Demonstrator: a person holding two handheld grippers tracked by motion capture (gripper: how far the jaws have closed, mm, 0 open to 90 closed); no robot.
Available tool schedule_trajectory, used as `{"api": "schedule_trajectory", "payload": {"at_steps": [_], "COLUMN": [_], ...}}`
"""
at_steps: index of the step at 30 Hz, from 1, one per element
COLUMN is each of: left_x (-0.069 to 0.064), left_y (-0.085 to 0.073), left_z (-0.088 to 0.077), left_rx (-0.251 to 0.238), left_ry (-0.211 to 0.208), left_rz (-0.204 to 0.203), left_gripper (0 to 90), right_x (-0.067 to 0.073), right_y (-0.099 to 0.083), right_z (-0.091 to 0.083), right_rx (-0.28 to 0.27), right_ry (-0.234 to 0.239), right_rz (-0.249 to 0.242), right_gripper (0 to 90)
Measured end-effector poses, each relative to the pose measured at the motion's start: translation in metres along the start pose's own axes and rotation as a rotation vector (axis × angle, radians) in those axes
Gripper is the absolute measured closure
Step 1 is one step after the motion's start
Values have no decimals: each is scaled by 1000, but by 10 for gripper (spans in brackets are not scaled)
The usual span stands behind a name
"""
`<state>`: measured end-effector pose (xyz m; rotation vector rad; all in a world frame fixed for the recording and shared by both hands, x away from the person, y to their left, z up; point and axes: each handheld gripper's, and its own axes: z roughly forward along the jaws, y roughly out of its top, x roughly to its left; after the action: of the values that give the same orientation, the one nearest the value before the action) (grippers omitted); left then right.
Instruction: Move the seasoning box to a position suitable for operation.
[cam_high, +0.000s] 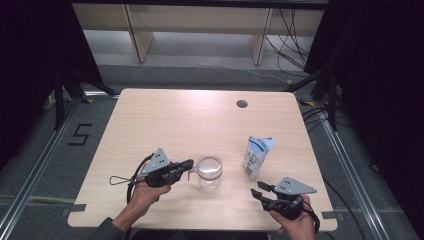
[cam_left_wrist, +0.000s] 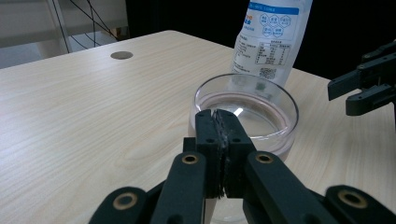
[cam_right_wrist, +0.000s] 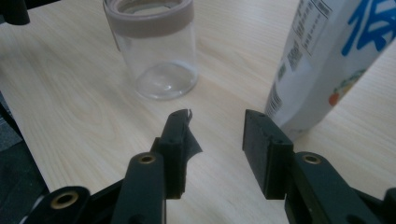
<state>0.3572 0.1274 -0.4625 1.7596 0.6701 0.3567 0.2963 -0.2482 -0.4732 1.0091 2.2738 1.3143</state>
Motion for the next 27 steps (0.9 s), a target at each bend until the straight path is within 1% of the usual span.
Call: {"api": "schedule_trajectory", "payload": {"at_steps": [1, 4, 5, 6, 7, 9, 10, 11, 13, 14, 15, 16, 17, 18, 19, 20, 21, 22, 23, 24, 25, 26, 27], "left_x": [0, 0, 0, 0, 0, 0, 0, 0, 0, 0, 0, 0, 0, 0, 0, 0, 0, 0, 0, 0, 0, 0, 0], "left_y": [0, 0, -1, -1, -1, -1, -1, -1, -1, -1, -1, -2, -2, -2, -2, -2, -2, -2, -3, -3, -3, -3, -3], "left_z": [0, 0, 1, 1, 1, 1, 0, 0, 1, 0, 0, 1, 0, 0, 0, 0, 0, 0, 0, 0, 0, 0, 0], "left_rx": [0, -1, -6, -7, -7, -9, -3, -3, -14, -5, -7, -16, -9, -10, -13, -15, -13, -15, -15, -15, -14, -15, -15], "left_ry": [-1, -3, -9, -9, -8, -11, -3, -4, -12, -3, -3, -7, -5, -4, -2, -2, -2, -4, -3, -1, -1, -1, -3], "left_rz": [0, 0, 3, 4, 2, 2, 4, 5, 2, 5, 5, 4, 5, 6, 8, 7, 8, 11, 10, 9, 11, 11, 12], "left_gripper": [876, 879, 879, 879, 879, 880, 880, 880, 882, 882, 882, 882, 883, 885, 887, 887, 887, 887, 889, 889, 889, 889, 889], "right_x": [0, 2, 4, 3, 4, 4, 5, 5, 7, 6, 6, 8, 7, 6, 8, 7, 8, 8, 8, 10, 9, 10, 10], "right_y": [3, 9, 11, 13, 14, 18, 19, 20, 22, 24, 25, 26, 27, 28, 29, 30, 31, 31, 32, 33, 34, 34, 35], "right_z": [3, 11, 14, 16, 19, 25, 27, 29, 32, 34, 36, 36, 38, 39, 42, 43, 44, 46, 48, 49, 50, 51, 53], "right_rx": [-6, -12, -9, -15, -15, -13, -7, -16, -16, -16, -22, -25, -36, -42, -40, -47, -39, -44, -33, -32, -37, -33, -42], "right_ry": [-2, 7, 12, 6, 13, 9, 14, 13, 19, 30, 39, 27, 27, 29, 46, 41, 42, 44, 47, 50, 46, 52, 73], "right_rz": [-18, -38, -24, -56, -63, -82, -76, -84, -87, -88, -98, -82, -101, -107, -96, -108, -96, -103, -109, -89, -106, -99, -99], "right_gripper": [637, 658, 660, 663, 667, 676, 685, 697, 730, 738, 751, 756, 768, 778, 791, 793, 797, 801, 804, 807, 809, 810, 811]}}
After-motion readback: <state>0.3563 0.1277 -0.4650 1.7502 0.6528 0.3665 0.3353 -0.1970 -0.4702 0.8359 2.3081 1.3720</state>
